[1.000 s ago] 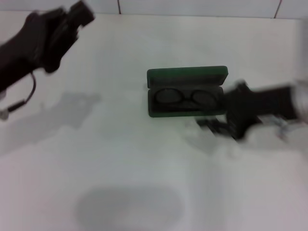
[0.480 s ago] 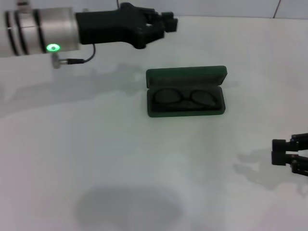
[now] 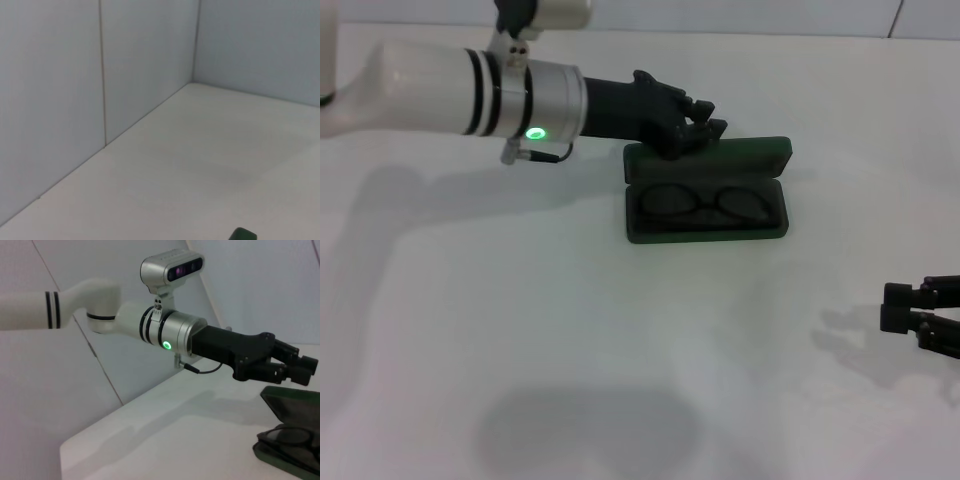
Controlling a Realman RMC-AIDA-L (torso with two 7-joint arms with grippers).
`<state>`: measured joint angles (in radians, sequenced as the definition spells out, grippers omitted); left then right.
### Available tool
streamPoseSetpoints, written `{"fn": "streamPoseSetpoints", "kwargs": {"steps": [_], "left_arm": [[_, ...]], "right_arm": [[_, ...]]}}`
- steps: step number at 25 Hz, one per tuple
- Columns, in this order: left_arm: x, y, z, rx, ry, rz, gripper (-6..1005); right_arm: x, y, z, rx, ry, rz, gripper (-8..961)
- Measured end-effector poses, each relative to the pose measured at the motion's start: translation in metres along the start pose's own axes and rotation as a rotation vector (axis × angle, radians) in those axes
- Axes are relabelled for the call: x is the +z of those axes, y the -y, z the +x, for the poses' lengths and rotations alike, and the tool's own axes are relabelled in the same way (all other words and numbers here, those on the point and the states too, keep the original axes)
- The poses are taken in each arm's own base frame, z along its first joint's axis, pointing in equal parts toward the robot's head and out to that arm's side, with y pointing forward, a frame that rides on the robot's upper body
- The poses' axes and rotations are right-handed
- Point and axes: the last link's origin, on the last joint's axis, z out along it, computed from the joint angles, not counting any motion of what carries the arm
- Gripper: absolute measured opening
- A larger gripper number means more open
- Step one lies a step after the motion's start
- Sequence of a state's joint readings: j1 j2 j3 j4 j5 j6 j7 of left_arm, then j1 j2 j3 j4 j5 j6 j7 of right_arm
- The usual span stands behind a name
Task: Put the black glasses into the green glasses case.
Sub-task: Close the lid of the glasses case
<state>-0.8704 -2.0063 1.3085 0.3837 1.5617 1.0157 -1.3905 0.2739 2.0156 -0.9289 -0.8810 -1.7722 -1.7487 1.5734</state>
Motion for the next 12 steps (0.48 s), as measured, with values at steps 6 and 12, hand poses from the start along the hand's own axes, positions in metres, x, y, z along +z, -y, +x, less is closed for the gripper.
{"fn": "streamPoseSetpoints", "kwargs": {"steps": [6, 12], "left_arm": [[0.0076, -0.0025, -0.0044, -0.015, 0.008, 0.026, 234], [0.0095, -0.0041, -0.0089, -0.019, 0.027, 0.029, 212]], "right_arm": [[0.0054, 0.0042, 0.0018, 0.007, -0.013, 0.005, 263], [0.0083, 0.0053, 0.0046, 0.011, -0.009, 0.001, 264]]}}
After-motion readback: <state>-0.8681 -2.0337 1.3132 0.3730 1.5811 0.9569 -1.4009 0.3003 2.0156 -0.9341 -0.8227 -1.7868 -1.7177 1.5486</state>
